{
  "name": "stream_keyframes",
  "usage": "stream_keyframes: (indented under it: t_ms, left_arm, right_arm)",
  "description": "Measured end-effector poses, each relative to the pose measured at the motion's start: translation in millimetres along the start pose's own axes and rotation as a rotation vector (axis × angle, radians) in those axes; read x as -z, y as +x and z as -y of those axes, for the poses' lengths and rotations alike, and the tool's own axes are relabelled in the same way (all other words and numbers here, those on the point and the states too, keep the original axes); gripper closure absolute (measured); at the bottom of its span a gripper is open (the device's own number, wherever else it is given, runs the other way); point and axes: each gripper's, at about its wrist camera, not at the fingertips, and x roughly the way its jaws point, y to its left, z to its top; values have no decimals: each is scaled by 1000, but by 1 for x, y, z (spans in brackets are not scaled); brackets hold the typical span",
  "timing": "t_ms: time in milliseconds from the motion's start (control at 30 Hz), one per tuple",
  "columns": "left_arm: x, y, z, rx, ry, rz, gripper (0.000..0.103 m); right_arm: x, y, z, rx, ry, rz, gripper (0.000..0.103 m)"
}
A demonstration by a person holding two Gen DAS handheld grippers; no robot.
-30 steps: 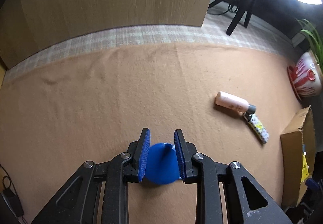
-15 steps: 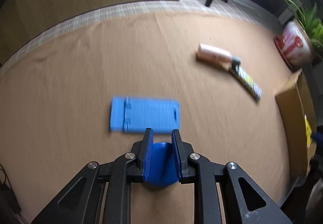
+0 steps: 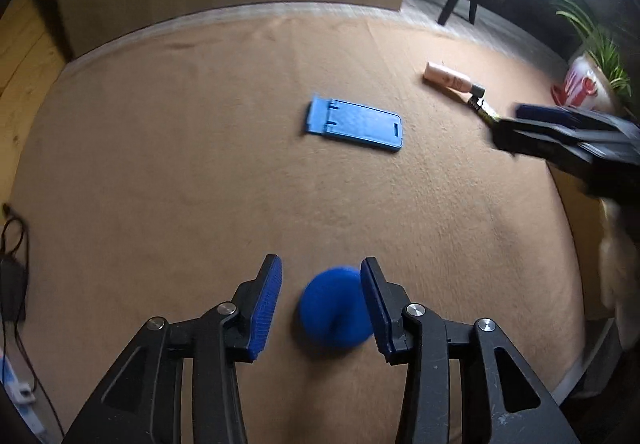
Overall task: Organize objects
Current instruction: 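Lift the blue disc off the blue phone stand with the left gripper, then grasp the blue phone stand with the right gripper while the left holds the disc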
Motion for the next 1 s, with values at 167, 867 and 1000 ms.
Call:
stream_keyframes:
  t_ms: [167,867,1000]
  left_arm:
    - [15,-9,-6,4,-36,16,49]
    - [24,5,-20,50,-116,-2,39]
    - [27,5,-7,39,-75,-7,36]
  right_arm:
    - [-30,41,-29,-19,-85,-46,31]
    - [-36,94,-64,72,-256,-144,48]
    - [-28,86,-58,76,-239,-146,63]
